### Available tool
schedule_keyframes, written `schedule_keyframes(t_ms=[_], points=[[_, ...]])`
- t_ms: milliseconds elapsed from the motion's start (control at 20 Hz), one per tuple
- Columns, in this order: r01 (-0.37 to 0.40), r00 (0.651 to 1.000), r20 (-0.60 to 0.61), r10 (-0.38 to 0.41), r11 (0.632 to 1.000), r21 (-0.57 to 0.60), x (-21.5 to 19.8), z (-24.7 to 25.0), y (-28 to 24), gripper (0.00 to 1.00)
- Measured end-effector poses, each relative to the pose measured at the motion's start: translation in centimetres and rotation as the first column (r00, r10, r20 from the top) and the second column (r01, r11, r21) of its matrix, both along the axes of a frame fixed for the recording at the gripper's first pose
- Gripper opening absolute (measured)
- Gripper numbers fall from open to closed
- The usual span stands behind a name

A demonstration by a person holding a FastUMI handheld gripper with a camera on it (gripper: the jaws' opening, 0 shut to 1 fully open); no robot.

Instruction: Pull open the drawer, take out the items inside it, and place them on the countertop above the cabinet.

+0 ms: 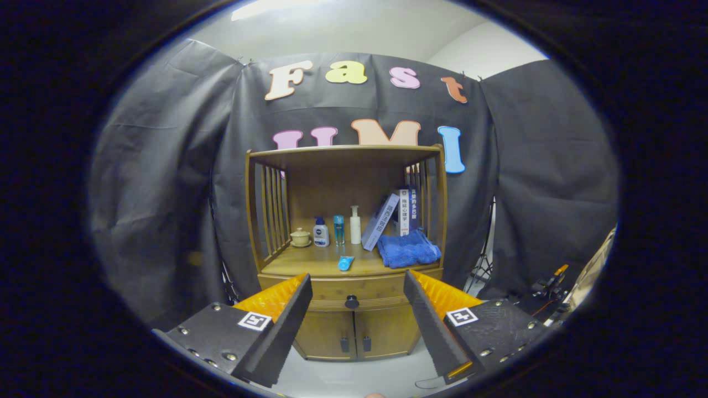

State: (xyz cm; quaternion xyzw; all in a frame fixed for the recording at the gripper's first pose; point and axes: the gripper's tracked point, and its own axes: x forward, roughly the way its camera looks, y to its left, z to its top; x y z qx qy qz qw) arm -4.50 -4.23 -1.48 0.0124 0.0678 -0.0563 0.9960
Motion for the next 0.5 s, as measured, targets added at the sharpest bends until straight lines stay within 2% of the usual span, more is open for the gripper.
schedule_keyframes(t_ms=[250,350,500], points=[[-0.008,1.000,0.010,0.008,1.000,0.012,-0.44,0.12,0.62,0.99],[0.011,1.000,0.025,-0.012,1.000,0.018,-0.50,0.53,0.07,0.99],[0.005,0.999,0.036,-0.008,0.997,0.073,-0.48,0.82,0.70,0.99]])
